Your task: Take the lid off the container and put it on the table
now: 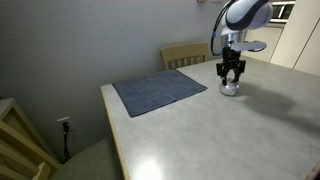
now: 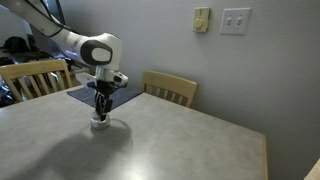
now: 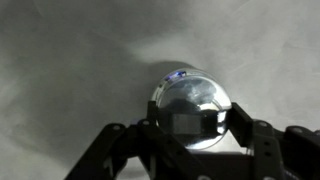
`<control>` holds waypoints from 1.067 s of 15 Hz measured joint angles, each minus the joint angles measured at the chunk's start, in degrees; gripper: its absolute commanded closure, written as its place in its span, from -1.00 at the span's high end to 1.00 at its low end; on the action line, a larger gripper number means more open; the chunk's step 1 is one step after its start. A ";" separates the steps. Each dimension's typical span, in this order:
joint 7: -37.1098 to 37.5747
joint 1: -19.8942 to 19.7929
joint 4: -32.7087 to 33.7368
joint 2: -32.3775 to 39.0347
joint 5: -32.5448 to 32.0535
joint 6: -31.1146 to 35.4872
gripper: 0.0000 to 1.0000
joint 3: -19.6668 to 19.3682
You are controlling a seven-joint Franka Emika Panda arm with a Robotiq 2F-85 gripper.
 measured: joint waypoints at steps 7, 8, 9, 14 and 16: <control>-0.32 0.00 -0.02 0.06 0.15 -0.01 0.06 0.02; -0.33 0.00 -0.03 0.05 0.15 -0.01 0.05 0.02; -0.33 0.02 -0.03 0.04 0.14 -0.01 -0.05 0.03; -0.34 0.30 -0.20 -0.58 0.13 -0.01 -0.12 0.21; -0.34 0.35 -0.65 -1.38 0.12 -0.01 -0.12 0.43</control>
